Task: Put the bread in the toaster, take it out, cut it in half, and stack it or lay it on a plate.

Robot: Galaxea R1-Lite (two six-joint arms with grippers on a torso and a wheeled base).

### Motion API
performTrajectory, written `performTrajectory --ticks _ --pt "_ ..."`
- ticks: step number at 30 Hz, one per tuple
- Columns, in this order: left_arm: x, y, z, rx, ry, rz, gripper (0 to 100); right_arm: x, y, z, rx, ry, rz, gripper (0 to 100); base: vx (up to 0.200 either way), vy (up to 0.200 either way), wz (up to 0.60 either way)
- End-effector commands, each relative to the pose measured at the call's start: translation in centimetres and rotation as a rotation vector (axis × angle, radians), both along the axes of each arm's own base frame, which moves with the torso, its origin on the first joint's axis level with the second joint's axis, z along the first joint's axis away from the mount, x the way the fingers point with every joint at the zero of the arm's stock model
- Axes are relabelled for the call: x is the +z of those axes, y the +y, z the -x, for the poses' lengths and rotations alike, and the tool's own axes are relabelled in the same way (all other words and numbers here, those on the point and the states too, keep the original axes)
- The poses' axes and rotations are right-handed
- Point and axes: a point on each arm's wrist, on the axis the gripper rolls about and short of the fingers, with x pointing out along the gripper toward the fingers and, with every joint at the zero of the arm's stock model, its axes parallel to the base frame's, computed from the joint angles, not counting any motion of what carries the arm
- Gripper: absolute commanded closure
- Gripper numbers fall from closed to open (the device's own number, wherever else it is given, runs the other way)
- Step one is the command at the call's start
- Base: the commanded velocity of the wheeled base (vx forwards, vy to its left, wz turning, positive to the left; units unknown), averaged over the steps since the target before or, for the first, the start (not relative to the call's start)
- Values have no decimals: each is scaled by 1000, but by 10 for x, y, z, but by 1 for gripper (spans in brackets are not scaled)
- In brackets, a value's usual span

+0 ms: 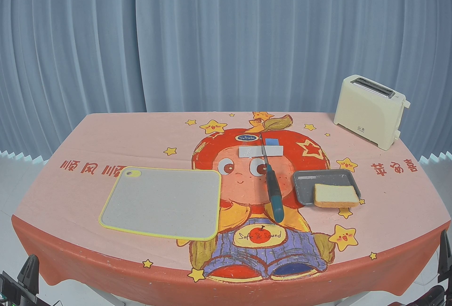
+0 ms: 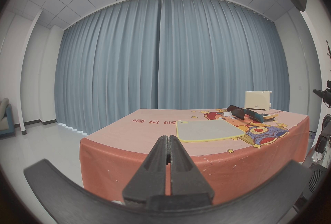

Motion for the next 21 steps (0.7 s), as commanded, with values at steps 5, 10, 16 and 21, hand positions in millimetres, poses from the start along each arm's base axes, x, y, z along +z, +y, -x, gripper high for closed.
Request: performTrajectory --ticks 5,10,16,21 --pt "-5 0 -1 2 19 0 100 -15 0 -2 4 99 10 0 0 0 0" --pt "-5 0 -1 1 19 0 100 -14 0 -1 5 91 10 0 0 0 0" --pt "-5 0 -1 1 19 0 100 -13 1 -1 64 95 -3 0 0 0 0" --pt "-5 0 -1 1 19 0 100 -11 1 -1 100 105 -44 0 0 0 0"
